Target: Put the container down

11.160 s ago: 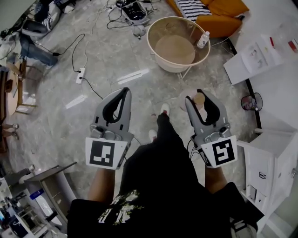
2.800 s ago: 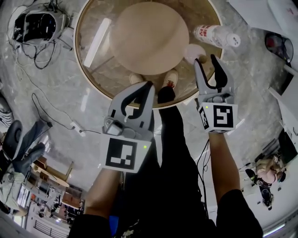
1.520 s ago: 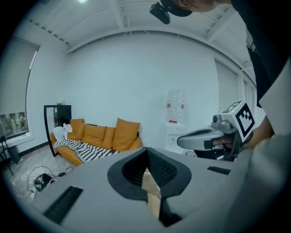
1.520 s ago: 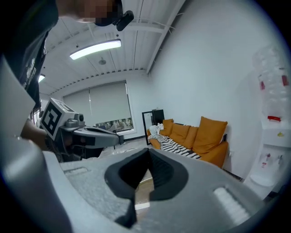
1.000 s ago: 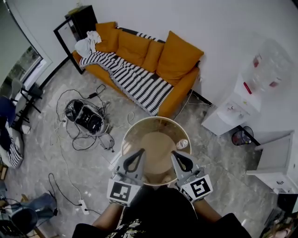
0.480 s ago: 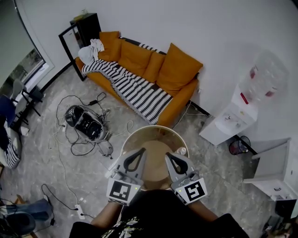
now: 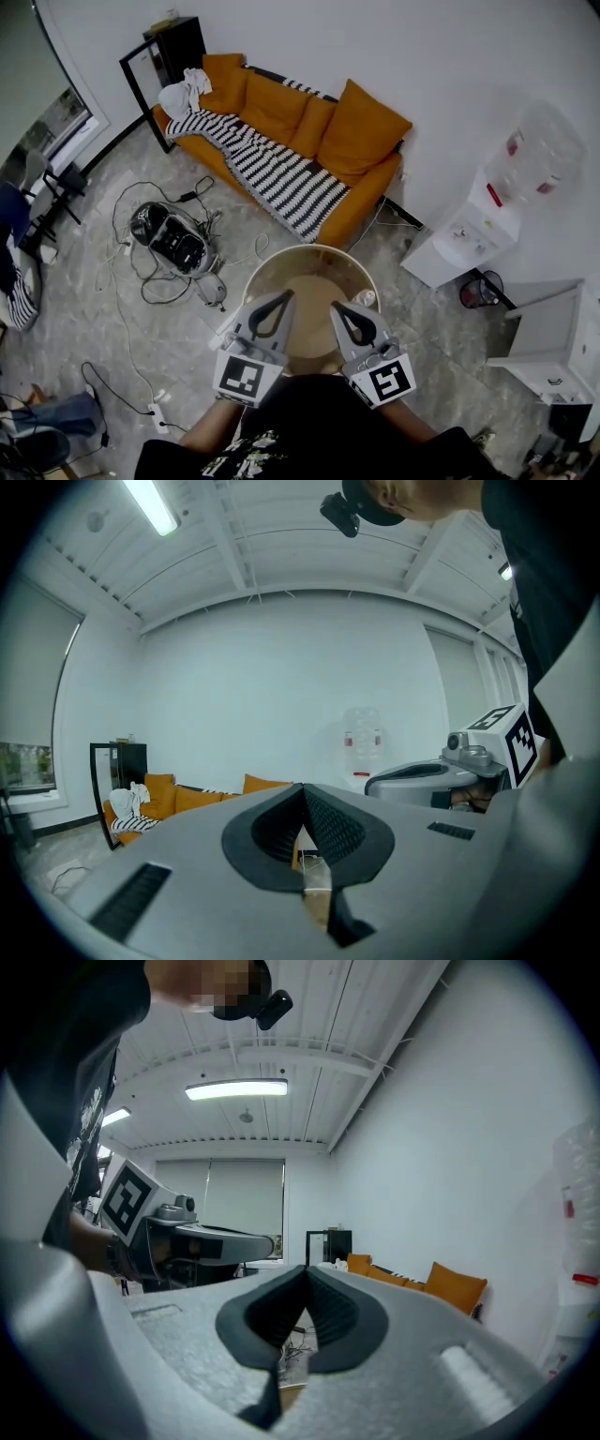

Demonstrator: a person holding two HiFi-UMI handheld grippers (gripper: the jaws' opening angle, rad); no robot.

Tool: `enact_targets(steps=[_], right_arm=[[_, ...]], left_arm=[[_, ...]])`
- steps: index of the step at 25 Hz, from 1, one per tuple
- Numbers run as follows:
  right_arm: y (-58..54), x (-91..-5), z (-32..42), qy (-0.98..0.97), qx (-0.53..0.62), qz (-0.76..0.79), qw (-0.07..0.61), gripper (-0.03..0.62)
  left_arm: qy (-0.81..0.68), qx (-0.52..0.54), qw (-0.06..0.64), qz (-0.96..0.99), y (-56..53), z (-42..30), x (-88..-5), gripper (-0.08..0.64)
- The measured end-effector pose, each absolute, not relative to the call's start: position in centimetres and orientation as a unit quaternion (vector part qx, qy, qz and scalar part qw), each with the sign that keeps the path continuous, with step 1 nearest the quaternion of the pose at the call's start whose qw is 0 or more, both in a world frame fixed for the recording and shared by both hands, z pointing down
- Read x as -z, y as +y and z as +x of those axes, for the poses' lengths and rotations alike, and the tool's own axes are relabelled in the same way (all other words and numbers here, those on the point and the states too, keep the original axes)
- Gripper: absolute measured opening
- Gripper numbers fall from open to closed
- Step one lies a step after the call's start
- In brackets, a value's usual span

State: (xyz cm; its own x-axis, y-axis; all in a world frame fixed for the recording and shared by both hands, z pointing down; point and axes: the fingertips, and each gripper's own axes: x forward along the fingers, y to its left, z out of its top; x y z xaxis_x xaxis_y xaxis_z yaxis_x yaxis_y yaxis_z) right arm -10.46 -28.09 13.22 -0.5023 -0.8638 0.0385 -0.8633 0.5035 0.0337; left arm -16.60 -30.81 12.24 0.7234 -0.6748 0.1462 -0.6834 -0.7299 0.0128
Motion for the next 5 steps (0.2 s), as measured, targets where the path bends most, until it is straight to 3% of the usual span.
enact_targets(steps=[5], right_arm=[[-27.49,-13.65,-11.68,-0.870,-0.002,0.491,0.034,-0.006]], left_arm=[[-0.366,-0.064,0.027,0.928,-30.42,-17.26,-12.41,0.012]])
